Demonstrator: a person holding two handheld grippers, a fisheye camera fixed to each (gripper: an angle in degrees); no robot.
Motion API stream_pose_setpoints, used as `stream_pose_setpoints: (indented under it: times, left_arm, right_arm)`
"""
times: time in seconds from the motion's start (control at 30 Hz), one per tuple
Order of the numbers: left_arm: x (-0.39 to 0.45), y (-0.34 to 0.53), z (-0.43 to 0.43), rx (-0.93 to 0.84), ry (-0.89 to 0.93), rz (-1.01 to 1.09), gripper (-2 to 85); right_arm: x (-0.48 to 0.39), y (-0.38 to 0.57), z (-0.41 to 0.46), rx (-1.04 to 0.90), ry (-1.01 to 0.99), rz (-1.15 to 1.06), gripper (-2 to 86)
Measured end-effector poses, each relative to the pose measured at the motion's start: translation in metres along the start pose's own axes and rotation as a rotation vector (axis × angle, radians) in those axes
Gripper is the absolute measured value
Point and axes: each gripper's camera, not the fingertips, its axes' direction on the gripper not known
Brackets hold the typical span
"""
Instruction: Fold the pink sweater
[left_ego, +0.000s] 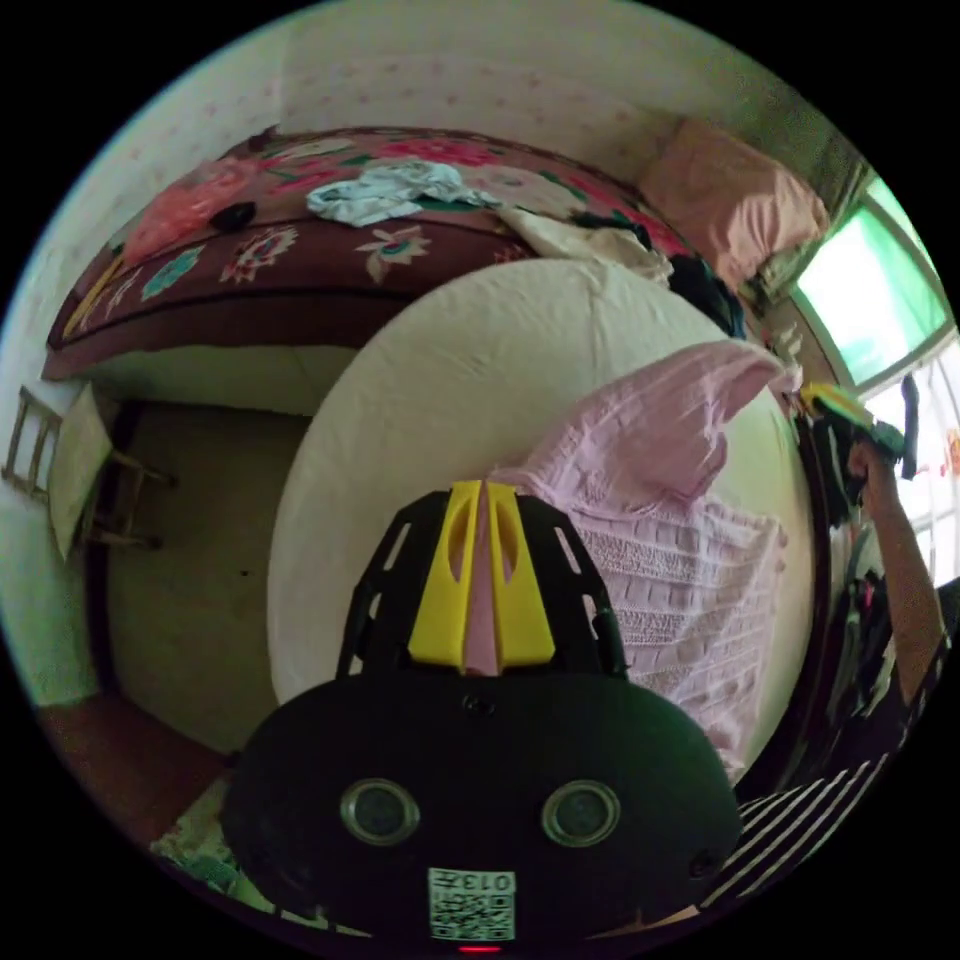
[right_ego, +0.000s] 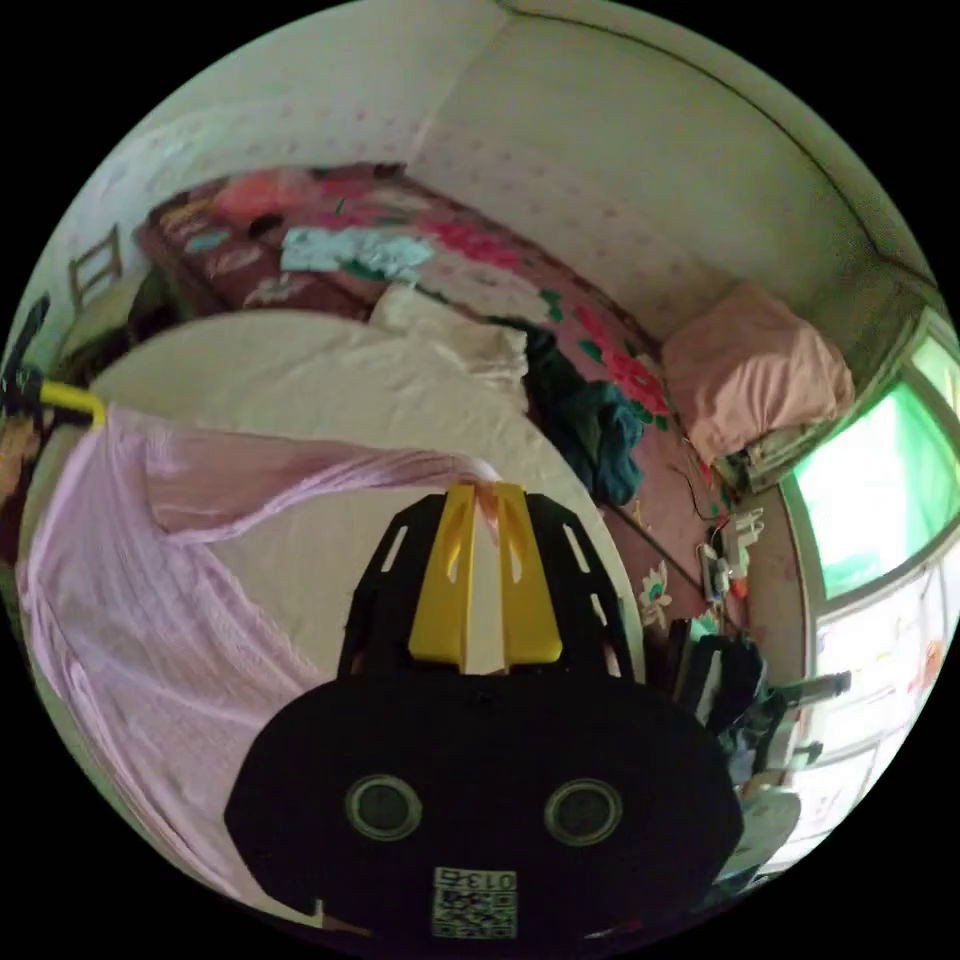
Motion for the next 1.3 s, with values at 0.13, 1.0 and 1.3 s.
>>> stream_pose_setpoints:
  times: [0.13, 1.0, 1.3]
  left_arm:
    - [-0.033, 0.031, -0.025, 0.055, 0.102, -0.033, 5.7]
    - [0.076, 0.295, -0.015, -0.341, -0.006, 0.963, 0.9]
    - [-0.064, 0.31, -0.028, -0.271, 0.252, 0.42, 10.0]
  right_arm:
    - [0.016, 0.062, -0.017, -0.027, -0.264, 0.103, 5.7]
    - [-0.183, 0.424, -0.158, -0.267, -0.386, -0.193, 3.5]
    - [-0.122, 0.487, -0.145, -0.372, -0.406, 0.235, 7.0]
